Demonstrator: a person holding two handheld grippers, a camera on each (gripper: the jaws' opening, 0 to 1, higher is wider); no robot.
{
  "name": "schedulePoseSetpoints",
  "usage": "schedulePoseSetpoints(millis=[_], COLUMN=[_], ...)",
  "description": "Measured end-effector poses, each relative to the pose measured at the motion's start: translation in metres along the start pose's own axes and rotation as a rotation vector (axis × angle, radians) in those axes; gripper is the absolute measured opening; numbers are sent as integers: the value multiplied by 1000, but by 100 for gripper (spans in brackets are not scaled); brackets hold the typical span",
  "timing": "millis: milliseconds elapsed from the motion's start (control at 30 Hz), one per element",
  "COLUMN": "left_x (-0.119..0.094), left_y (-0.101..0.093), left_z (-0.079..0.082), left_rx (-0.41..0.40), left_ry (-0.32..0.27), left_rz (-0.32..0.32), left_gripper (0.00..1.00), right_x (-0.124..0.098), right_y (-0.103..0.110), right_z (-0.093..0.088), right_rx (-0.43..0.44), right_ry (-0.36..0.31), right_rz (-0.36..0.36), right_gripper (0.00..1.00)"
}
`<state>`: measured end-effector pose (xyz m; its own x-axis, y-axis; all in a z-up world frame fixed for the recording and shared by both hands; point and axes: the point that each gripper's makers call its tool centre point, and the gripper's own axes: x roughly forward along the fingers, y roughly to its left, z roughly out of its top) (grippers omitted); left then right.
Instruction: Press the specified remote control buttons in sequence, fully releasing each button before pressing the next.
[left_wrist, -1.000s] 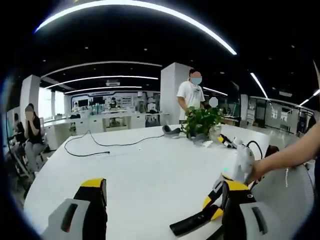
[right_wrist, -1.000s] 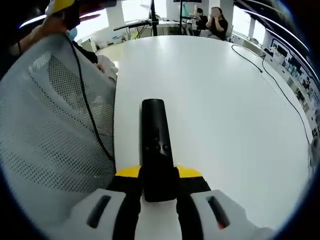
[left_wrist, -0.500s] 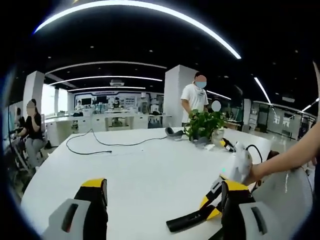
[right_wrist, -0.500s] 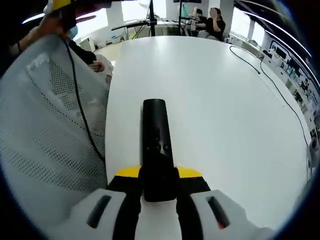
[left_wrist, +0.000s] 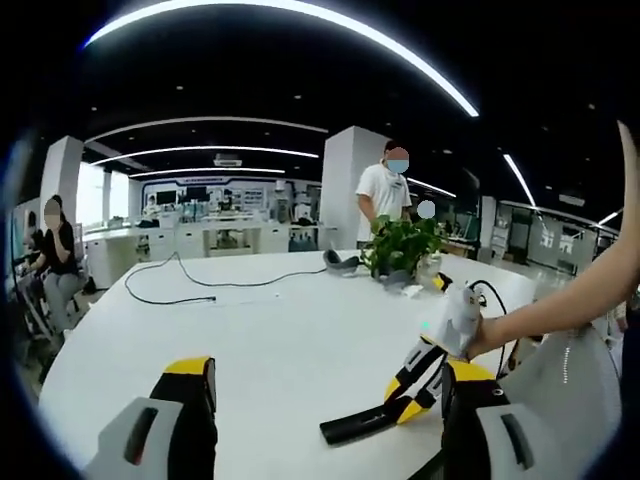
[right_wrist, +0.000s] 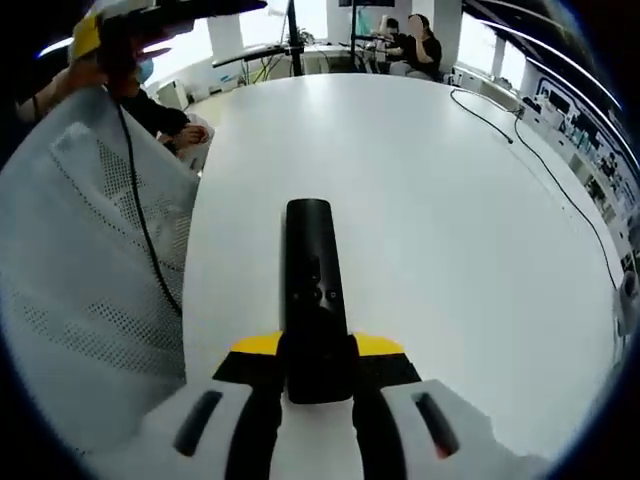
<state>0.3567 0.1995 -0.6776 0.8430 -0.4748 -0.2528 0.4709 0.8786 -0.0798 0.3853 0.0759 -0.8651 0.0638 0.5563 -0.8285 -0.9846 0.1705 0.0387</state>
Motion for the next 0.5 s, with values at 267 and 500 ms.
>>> schedulePoseSetpoints(millis=[267, 500], left_x=[0, 1], left_y=[2, 4], left_z=[-1, -2], left_rx=[0, -1], left_ry=[5, 7], left_rz=[7, 14], left_gripper=[97, 97], right_x=[0, -4], right_y=[-20, -38], right_z=[0, -4], right_rx=[22, 42], right_ry=[-3, -1], right_rz=[-19, -37], right_gripper=[25, 25])
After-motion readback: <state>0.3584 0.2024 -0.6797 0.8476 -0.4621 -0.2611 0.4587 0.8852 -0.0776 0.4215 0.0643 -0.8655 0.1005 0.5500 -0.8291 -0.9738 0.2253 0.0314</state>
